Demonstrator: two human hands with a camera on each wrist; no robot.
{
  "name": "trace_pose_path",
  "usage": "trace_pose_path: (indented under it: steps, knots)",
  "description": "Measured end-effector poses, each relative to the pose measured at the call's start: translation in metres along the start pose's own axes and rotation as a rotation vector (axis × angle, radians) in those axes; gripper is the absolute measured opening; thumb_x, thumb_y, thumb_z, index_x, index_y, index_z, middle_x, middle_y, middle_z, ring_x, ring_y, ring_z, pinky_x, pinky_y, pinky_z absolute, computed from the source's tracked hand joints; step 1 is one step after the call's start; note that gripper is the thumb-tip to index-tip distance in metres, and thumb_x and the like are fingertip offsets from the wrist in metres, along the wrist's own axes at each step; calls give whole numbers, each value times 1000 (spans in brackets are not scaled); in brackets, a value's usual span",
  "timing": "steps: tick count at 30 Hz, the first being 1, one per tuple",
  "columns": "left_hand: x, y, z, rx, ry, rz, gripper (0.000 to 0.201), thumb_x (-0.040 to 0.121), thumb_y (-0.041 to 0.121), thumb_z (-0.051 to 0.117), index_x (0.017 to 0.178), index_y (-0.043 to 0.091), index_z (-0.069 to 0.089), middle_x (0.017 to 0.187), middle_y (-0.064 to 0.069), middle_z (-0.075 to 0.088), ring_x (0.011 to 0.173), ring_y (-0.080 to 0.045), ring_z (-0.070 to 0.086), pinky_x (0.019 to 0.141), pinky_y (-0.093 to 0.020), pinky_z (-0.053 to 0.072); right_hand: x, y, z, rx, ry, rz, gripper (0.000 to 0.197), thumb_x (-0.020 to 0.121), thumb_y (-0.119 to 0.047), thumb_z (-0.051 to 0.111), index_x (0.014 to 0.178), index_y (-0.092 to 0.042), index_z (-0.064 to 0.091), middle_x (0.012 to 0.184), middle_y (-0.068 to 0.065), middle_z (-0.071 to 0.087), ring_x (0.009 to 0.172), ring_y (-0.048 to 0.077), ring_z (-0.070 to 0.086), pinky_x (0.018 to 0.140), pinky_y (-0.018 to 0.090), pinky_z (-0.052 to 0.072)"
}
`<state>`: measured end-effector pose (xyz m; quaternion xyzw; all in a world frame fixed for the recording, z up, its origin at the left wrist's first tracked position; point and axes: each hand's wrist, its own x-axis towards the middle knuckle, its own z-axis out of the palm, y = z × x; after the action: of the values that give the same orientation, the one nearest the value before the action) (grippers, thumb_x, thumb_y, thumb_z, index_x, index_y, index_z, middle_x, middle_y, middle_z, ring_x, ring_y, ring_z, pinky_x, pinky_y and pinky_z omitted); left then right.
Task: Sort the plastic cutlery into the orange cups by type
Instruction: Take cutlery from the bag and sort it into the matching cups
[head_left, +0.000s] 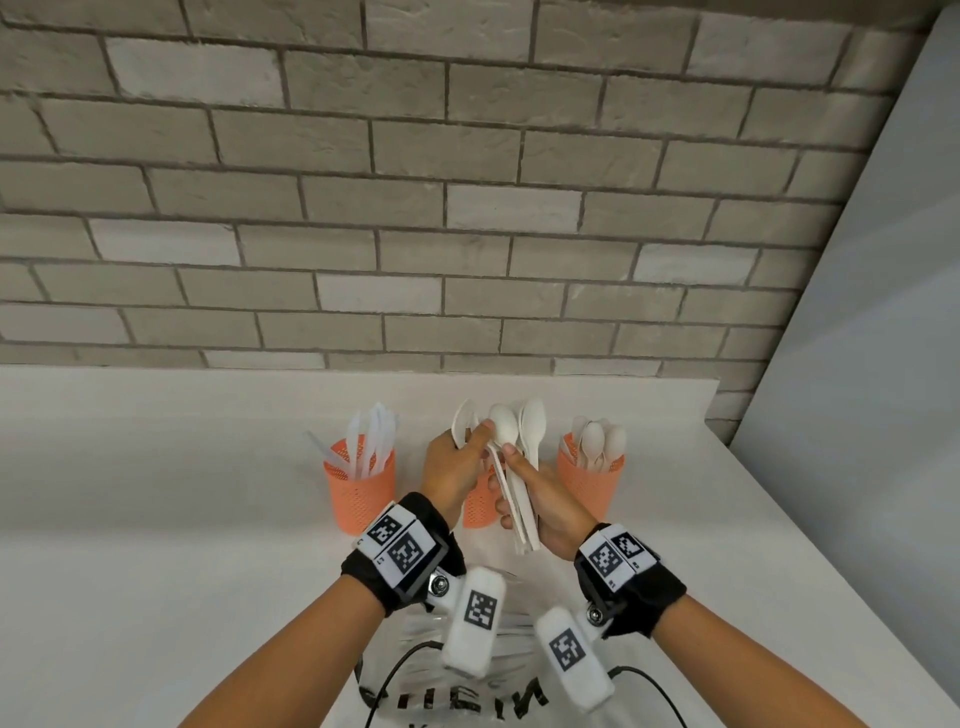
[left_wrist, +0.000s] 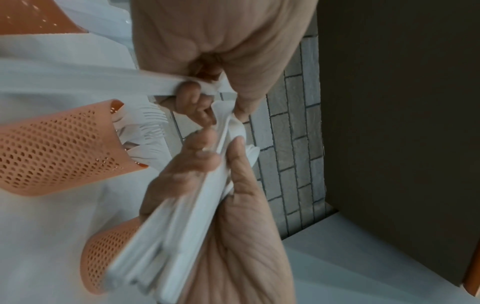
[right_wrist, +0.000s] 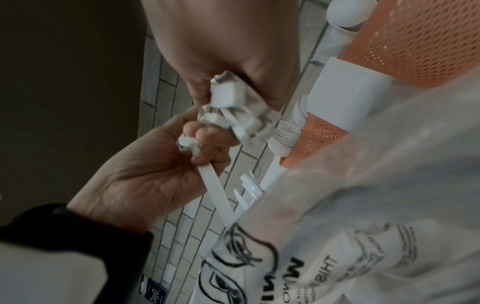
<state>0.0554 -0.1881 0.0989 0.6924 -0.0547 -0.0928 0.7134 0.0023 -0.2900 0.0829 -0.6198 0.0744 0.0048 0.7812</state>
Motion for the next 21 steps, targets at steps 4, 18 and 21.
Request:
trace_pose_path:
  steps: [4,18,21]
  knots:
    - [8,0,-2,-62,114,-36,34,97,36,41,97,5,55,73,-5,59,55,-13,49,50,-23,35,-4,-2,-5,-1,-10,22,27,96,-36,45,97,-13,59,75,3,67,54,11,65,47,25,53]
    - [6,3,10,80,-25,3,25,76,29,74,85,10,61,67,-1,61,51,-7,56,47,-17,41,-7,4,-10,-81,135,-119,7,90,-21,61,91,-15,55,55,1,49,32,5,38,30,16,29]
    - [3,0,19,142,-18,64,36,70,30,79,93,5,65,83,-10,71,73,-23,68,67,-32,55,-10,4,-9,-113,190,-165,7,87,-14,63,88,-16,57,57,6,53,31,5,39,29,15,28]
